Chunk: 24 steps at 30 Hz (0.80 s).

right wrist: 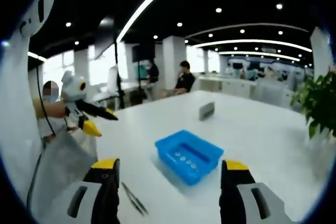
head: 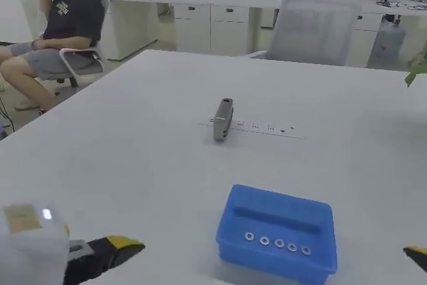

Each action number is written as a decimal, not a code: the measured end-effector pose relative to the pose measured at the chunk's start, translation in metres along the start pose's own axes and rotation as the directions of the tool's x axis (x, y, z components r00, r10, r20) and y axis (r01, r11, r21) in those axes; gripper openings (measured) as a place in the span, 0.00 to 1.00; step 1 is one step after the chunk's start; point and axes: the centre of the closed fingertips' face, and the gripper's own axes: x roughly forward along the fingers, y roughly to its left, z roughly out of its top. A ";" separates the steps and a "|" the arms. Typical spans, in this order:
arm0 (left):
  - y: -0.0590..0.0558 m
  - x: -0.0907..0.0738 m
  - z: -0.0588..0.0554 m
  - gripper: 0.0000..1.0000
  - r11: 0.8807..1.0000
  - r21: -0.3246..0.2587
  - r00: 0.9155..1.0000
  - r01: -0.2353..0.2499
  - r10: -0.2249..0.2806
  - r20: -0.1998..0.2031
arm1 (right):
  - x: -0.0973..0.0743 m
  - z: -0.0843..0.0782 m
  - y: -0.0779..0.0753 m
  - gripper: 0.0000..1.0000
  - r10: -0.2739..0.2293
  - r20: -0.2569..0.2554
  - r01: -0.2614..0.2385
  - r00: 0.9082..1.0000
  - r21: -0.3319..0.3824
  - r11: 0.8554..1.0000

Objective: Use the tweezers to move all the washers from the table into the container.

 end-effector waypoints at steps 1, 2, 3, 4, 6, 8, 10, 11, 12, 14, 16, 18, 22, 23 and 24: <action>0.002 -0.005 0.009 0.66 0.999 -0.033 0.999 -0.014 0.016 0.052 | -0.003 0.003 -0.002 0.83 -0.015 0.014 0.016 1.000 -0.004 1.000; 0.004 -0.012 0.021 0.68 0.996 -0.085 0.992 -0.031 0.041 0.121 | -0.007 0.007 -0.005 0.86 -0.036 0.035 0.036 0.999 -0.006 0.999; 0.006 -0.020 0.029 0.70 0.993 -0.107 0.983 -0.051 0.069 0.170 | -0.010 0.008 -0.006 0.88 -0.046 0.037 0.047 0.998 -0.008 0.999; 0.008 -0.025 0.032 0.73 0.991 -0.114 0.978 -0.072 0.093 0.186 | -0.013 0.009 -0.008 0.90 -0.061 0.045 0.061 0.997 -0.007 0.998; 0.013 -0.038 0.036 0.79 0.984 -0.116 0.964 -0.133 0.156 0.217 | -0.022 0.013 -0.015 0.98 -0.109 0.079 0.110 0.991 -0.001 0.994; 0.014 -0.050 0.039 0.83 0.978 -0.120 0.948 -0.169 0.195 0.250 | -0.032 0.017 -0.019 0.99 -0.143 0.102 0.143 0.984 0.010 0.990; 0.015 -0.061 0.041 0.87 0.972 -0.135 0.934 -0.194 0.225 0.278 | -0.041 0.019 -0.021 0.99 -0.168 0.113 0.167 0.979 0.011 0.986; 0.016 -0.066 0.042 0.90 0.968 -0.149 0.927 -0.203 0.239 0.289 | -0.044 0.020 -0.021 0.99 -0.175 0.116 0.174 0.978 0.014 0.985; 0.018 -0.070 0.043 0.92 0.963 -0.156 0.917 -0.222 0.260 0.301 | -0.049 0.019 -0.021 0.99 -0.186 0.116 0.185 0.976 0.020 0.983; 0.020 -0.077 0.045 0.95 0.957 -0.163 0.902 -0.242 0.284 0.326 | -0.057 0.021 -0.022 0.99 -0.205 0.129 0.203 0.970 0.025 0.979; 0.021 -0.081 0.045 0.98 0.950 -0.168 0.891 -0.261 0.305 0.336 | -0.064 0.023 -0.022 0.99 -0.222 0.140 0.220 0.965 0.026 0.975; 0.020 -0.082 0.044 0.99 0.948 -0.169 0.888 -0.269 0.312 0.339 | -0.071 0.025 -0.023 0.99 -0.239 0.154 0.238 0.959 0.026 0.971; 0.015 -0.080 0.044 0.99 0.949 -0.163 0.888 -0.269 0.310 0.339 | -0.085 0.029 -0.026 0.99 -0.274 0.185 0.271 0.944 0.044 0.962; 0.014 -0.080 0.045 0.99 0.949 -0.160 0.887 -0.270 0.310 0.342 | -0.087 0.029 -0.027 0.99 -0.279 0.188 0.275 0.942 0.047 0.960; 0.012 -0.080 0.047 0.99 0.951 -0.158 0.887 -0.266 0.306 0.346 | -0.090 0.029 -0.027 0.99 -0.285 0.192 0.281 0.939 0.049 0.958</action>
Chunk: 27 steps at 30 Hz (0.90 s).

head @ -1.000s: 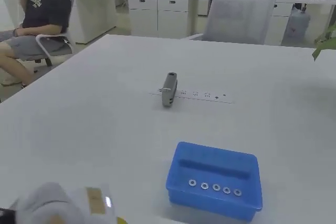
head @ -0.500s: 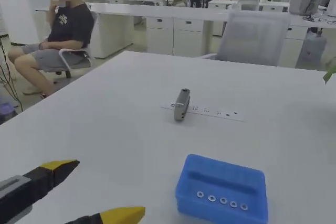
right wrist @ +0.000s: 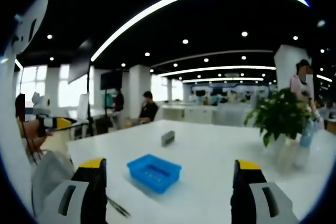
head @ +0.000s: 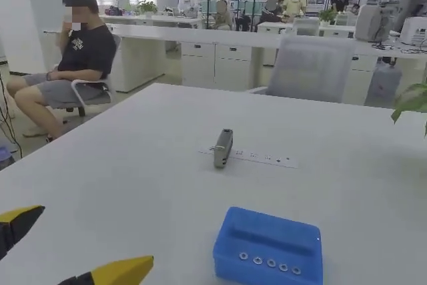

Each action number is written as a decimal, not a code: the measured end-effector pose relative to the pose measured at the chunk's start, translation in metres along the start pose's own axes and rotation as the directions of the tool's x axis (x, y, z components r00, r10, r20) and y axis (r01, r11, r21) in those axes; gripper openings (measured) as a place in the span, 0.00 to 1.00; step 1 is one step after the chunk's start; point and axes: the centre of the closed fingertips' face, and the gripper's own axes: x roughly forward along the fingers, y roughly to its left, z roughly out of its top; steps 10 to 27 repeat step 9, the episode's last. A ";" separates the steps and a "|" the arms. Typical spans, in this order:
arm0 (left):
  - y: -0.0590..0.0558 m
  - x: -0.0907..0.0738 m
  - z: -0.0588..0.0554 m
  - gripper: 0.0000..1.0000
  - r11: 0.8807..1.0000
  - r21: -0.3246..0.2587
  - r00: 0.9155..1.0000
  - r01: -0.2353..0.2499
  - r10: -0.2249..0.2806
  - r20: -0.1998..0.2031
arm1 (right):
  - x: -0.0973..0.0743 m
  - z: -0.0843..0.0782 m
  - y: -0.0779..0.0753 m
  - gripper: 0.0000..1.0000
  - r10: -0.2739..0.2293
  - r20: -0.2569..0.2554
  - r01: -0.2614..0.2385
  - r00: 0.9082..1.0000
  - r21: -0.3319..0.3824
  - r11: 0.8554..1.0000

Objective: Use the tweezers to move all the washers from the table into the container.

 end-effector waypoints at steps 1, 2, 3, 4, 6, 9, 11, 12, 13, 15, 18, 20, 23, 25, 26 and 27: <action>-0.002 0.000 0.001 0.99 1.000 -0.004 1.000 0.007 -0.007 0.002 | -0.001 0.001 -0.001 0.99 -0.003 0.002 0.003 1.000 0.002 1.000; -0.004 0.001 0.001 0.99 1.000 -0.005 1.000 0.011 -0.011 0.004 | -0.003 0.001 -0.001 0.99 -0.010 0.004 0.010 1.000 0.001 1.000; -0.006 0.001 0.001 0.99 1.000 -0.003 1.000 0.012 -0.012 0.003 | -0.004 0.001 -0.002 0.99 -0.013 0.004 0.013 1.000 -0.001 1.000; -0.007 0.001 0.001 0.99 1.000 0.001 1.000 0.015 -0.015 0.002 | -0.004 0.000 -0.002 0.99 -0.016 0.005 0.016 1.000 -0.001 1.000; -0.010 0.001 0.003 0.99 1.000 0.012 1.000 0.017 -0.017 0.005 | -0.006 0.000 -0.004 0.99 -0.023 0.008 0.023 1.000 0.004 1.000; -0.012 -0.001 0.005 0.99 1.000 0.005 1.000 0.017 -0.018 0.019 | -0.006 -0.003 -0.004 0.99 -0.030 0.003 0.030 1.000 0.004 1.000; -0.012 -0.001 0.005 0.99 1.000 0.005 1.000 0.017 -0.018 0.019 | -0.006 -0.003 -0.004 0.99 -0.030 0.003 0.030 1.000 0.004 1.000; -0.012 -0.001 0.005 0.99 1.000 0.005 1.000 0.017 -0.018 0.019 | -0.006 -0.003 -0.004 0.99 -0.030 0.003 0.030 1.000 0.004 1.000; -0.012 -0.001 0.005 0.99 1.000 0.005 1.000 0.017 -0.018 0.019 | -0.006 -0.003 -0.004 0.99 -0.030 0.003 0.030 1.000 0.004 1.000; -0.012 -0.001 0.005 0.99 1.000 0.005 1.000 0.017 -0.018 0.019 | -0.006 -0.003 -0.004 0.99 -0.030 0.003 0.030 1.000 0.004 1.000; -0.012 -0.001 0.005 0.99 1.000 0.005 1.000 0.017 -0.018 0.019 | -0.006 -0.003 -0.004 0.99 -0.030 0.003 0.030 1.000 0.004 1.000; -0.012 -0.001 0.005 0.99 1.000 0.005 1.000 0.017 -0.018 0.019 | -0.006 -0.003 -0.004 0.99 -0.030 0.003 0.030 1.000 0.004 1.000; -0.012 -0.001 0.005 0.99 1.000 0.005 1.000 0.017 -0.018 0.019 | -0.006 -0.003 -0.004 0.99 -0.030 0.003 0.030 1.000 0.004 1.000; -0.012 -0.001 0.005 0.99 1.000 0.005 1.000 0.017 -0.018 0.019 | -0.006 -0.003 -0.004 0.99 -0.030 0.003 0.030 1.000 0.004 1.000; -0.012 -0.001 0.005 0.99 1.000 0.005 1.000 0.017 -0.018 0.019 | -0.006 -0.003 -0.004 0.99 -0.030 0.003 0.030 1.000 0.004 1.000; -0.012 -0.001 0.005 0.99 1.000 0.005 1.000 0.017 -0.018 0.019 | -0.006 -0.003 -0.004 0.99 -0.030 0.003 0.030 1.000 0.004 1.000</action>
